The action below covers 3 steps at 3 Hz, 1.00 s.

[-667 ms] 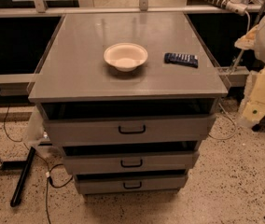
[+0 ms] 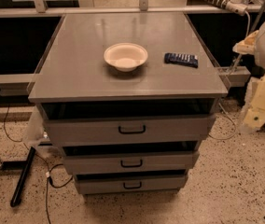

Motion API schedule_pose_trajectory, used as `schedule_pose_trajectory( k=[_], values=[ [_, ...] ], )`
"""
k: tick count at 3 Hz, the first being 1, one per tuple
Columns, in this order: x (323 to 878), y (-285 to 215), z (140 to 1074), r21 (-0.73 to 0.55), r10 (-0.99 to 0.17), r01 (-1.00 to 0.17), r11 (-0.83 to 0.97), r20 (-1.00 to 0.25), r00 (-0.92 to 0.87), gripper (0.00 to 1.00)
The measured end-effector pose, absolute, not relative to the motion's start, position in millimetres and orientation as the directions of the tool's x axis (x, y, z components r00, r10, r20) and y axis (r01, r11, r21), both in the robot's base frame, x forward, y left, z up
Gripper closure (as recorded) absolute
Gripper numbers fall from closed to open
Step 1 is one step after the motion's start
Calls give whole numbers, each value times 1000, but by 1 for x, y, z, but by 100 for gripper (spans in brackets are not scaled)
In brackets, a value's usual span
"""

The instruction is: Open bottom drawer

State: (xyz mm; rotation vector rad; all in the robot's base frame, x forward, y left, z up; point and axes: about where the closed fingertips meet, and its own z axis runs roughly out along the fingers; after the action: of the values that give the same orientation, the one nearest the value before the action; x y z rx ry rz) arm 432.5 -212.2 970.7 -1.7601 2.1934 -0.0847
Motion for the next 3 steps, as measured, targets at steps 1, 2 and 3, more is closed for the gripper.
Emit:
schedule_pose_trajectory(
  k=[1, 2, 3],
  values=[
    [417, -203, 937, -232, -962, -957, 172, -247, -113, 0],
    [401, -198, 874, -205, -946, -971, 123, -321, -52, 0],
    [393, -192, 810, -201, -921, -971, 127, -388, -40, 0]
  ],
)
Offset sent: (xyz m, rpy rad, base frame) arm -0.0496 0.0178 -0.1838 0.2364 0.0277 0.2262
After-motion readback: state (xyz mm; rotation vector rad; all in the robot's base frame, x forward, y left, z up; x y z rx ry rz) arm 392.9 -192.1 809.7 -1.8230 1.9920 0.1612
